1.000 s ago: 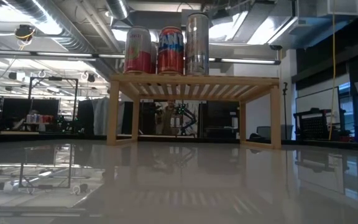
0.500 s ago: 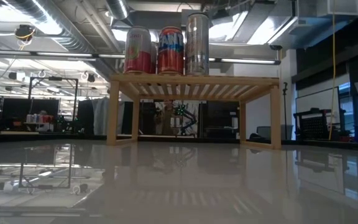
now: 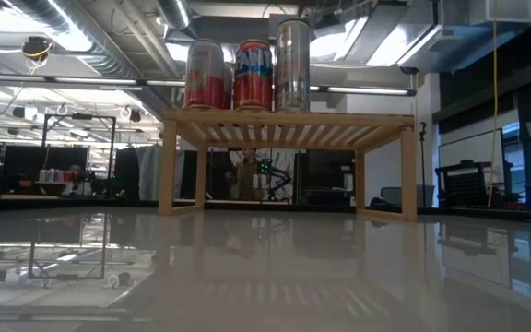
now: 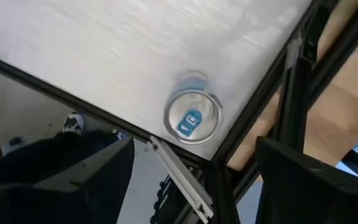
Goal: Place canned beverage on shelf
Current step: Put the right blue soda can on the shelf
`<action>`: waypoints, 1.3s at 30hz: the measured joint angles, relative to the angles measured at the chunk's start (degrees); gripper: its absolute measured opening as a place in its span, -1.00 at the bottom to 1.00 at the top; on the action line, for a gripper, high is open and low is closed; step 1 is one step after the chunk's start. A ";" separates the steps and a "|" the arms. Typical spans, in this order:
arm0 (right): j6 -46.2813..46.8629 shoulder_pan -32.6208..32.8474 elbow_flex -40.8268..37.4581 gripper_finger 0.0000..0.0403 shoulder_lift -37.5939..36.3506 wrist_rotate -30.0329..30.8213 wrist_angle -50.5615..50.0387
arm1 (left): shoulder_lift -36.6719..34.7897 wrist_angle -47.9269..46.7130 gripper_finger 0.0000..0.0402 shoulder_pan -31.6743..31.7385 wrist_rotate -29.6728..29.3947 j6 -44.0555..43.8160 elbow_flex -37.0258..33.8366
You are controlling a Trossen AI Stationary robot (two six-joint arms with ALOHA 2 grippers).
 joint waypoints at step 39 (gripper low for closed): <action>-9.21 -2.25 -12.15 0.60 6.78 -2.75 12.27 | 0.02 0.00 0.49 -0.02 1.79 -0.38 -0.07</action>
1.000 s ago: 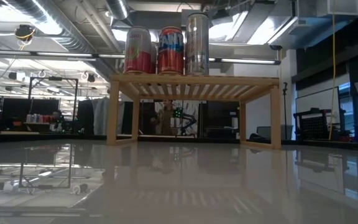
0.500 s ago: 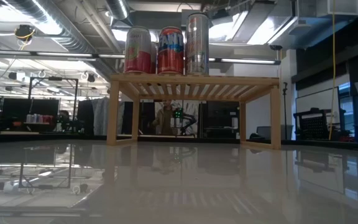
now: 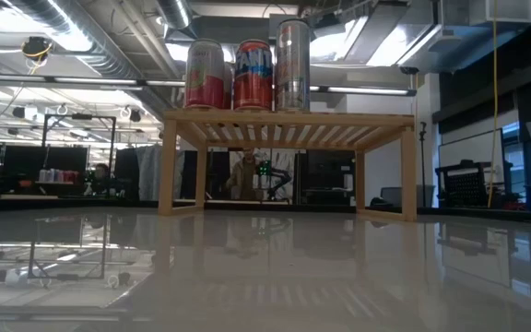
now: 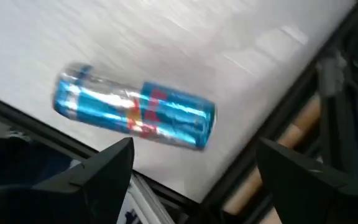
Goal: Place canned beverage on shelf
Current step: Put the right blue soda can on the shelf
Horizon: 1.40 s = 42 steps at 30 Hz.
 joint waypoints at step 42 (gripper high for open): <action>-64.13 -16.26 6.72 0.05 4.52 3.10 13.28 | 7.66 1.85 0.49 1.42 -1.45 -2.13 0.02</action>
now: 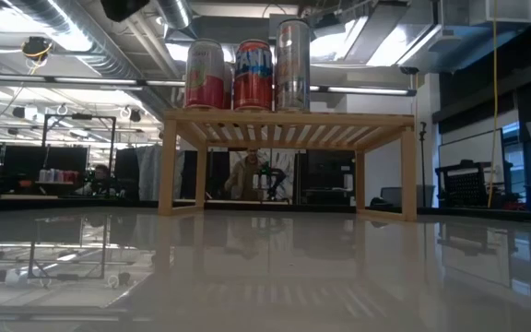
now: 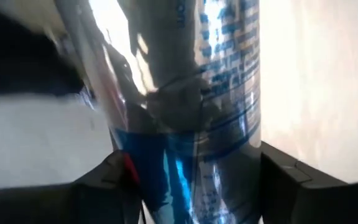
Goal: Place canned beverage on shelf
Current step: Put the right blue soda can on the shelf
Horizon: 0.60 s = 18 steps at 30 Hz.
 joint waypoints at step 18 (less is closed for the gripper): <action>-22.92 -15.83 16.15 0.05 -1.31 12.17 -5.10 | 2.59 7.13 0.50 7.72 10.85 -0.73 7.32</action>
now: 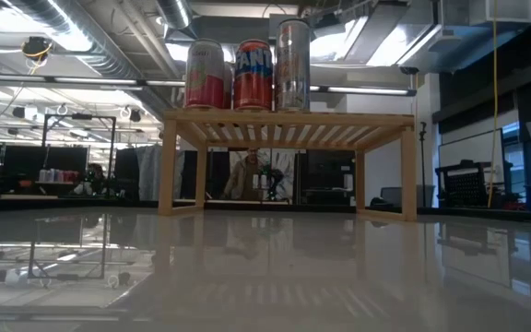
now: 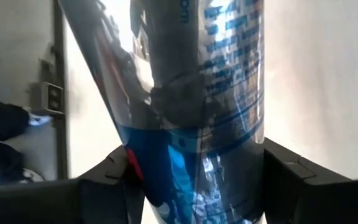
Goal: Place canned beverage on shelf
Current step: Put the right blue soda can on the shelf
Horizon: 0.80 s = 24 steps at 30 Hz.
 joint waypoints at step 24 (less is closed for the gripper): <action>2.91 -5.04 0.28 0.05 0.39 -3.70 3.12 | 9.77 12.74 0.50 -2.21 -9.74 4.96 2.17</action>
